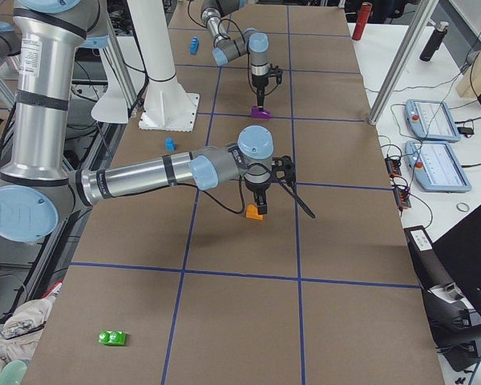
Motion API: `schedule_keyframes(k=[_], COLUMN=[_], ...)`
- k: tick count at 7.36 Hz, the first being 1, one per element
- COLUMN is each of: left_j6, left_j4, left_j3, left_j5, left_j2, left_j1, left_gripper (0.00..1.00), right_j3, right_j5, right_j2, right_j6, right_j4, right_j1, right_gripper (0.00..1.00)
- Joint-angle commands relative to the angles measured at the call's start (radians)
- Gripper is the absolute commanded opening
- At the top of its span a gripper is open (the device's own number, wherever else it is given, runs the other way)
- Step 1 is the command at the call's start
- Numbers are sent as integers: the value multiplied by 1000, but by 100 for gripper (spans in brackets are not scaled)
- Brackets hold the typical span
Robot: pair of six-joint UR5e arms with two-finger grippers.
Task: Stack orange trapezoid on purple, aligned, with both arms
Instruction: 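Release purple block, withdraw left gripper while right gripper reaches toward orange block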
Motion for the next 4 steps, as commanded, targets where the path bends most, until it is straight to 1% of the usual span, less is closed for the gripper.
schedule_keyframes(k=[1,2,3,4], left_j6=[178,279,394,518], left_j4=[242,357,388,387], left_j3=[-405,-566,-657,-699], left_j5=[-81,-93,-122,-226], left_j2=[216,324,422,512], left_j1=[-61,-107,-178,-272], left_gripper=[83,88,99,100], right_j3=[43,74,80,77], right_j5=[-49,-115,-182,-251], right_j2=[-7,-7,-7,-9], right_j6=[123,232,312,418], right_j4=[2,2,29,74], right_j1=[-60,-133,-202,-272], right_gripper=[99,99,100,99])
